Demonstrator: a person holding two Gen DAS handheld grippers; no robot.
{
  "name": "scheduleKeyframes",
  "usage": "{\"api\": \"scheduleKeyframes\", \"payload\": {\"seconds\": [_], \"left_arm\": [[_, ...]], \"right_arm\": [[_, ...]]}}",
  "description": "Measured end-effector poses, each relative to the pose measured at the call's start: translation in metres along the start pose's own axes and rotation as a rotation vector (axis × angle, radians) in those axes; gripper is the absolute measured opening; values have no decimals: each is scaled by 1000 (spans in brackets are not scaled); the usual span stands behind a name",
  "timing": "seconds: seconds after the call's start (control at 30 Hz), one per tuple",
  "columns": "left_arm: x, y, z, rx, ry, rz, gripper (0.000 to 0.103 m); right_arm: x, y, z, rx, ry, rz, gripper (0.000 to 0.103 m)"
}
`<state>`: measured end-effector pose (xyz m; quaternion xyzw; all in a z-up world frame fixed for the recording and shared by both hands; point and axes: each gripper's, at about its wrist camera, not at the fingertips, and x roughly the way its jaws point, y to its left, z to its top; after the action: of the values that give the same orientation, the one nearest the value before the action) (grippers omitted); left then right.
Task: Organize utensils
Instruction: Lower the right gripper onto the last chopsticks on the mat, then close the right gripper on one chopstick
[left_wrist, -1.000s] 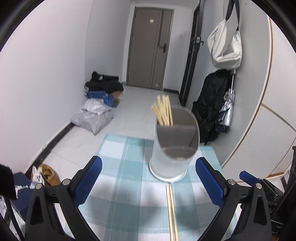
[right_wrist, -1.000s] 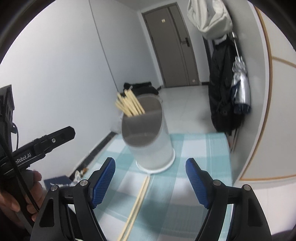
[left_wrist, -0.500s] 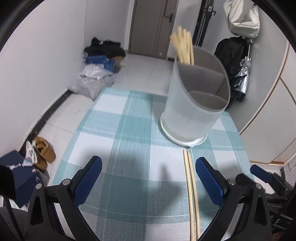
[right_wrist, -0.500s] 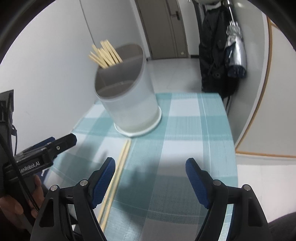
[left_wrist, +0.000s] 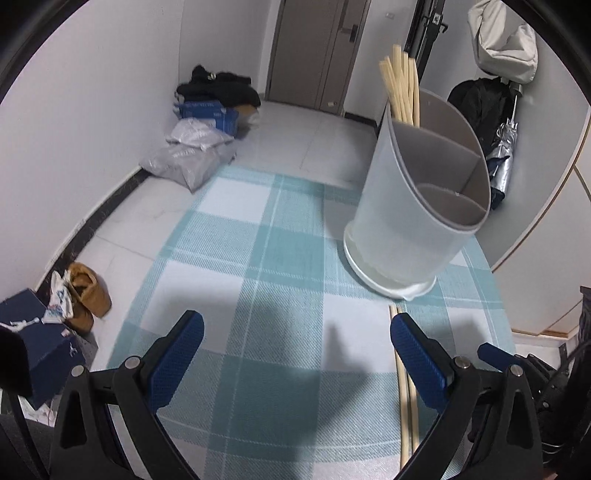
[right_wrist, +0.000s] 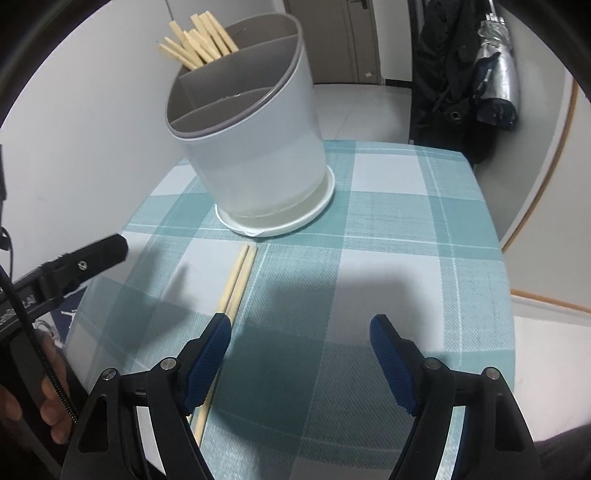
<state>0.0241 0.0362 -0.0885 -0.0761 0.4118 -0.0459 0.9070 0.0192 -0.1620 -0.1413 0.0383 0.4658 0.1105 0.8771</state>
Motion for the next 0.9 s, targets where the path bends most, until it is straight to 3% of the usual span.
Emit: {"api": "scheduleKeyframes", "payload": {"seconds": [0.23, 0.33, 0.63, 0.73, 0.87, 0.9], "left_arm": [[2, 9, 6, -1, -21, 39, 100], [2, 17, 9, -25, -17, 51, 100], [0, 39, 17, -138, 7, 6, 100], [0, 43, 17, -166, 6, -12, 100], [-1, 46, 18, -190, 4, -39, 100], [-1, 47, 18, -192, 5, -44, 100]], "right_arm": [[17, 19, 14, -65, 35, -5, 66], [27, 26, 17, -81, 62, -22, 53], [37, 45, 17, -163, 82, -126, 43], [39, 47, 21, -174, 90, -118, 35], [46, 55, 28, -205, 108, -89, 9], [47, 57, 30, -210, 111, -83, 8]]}}
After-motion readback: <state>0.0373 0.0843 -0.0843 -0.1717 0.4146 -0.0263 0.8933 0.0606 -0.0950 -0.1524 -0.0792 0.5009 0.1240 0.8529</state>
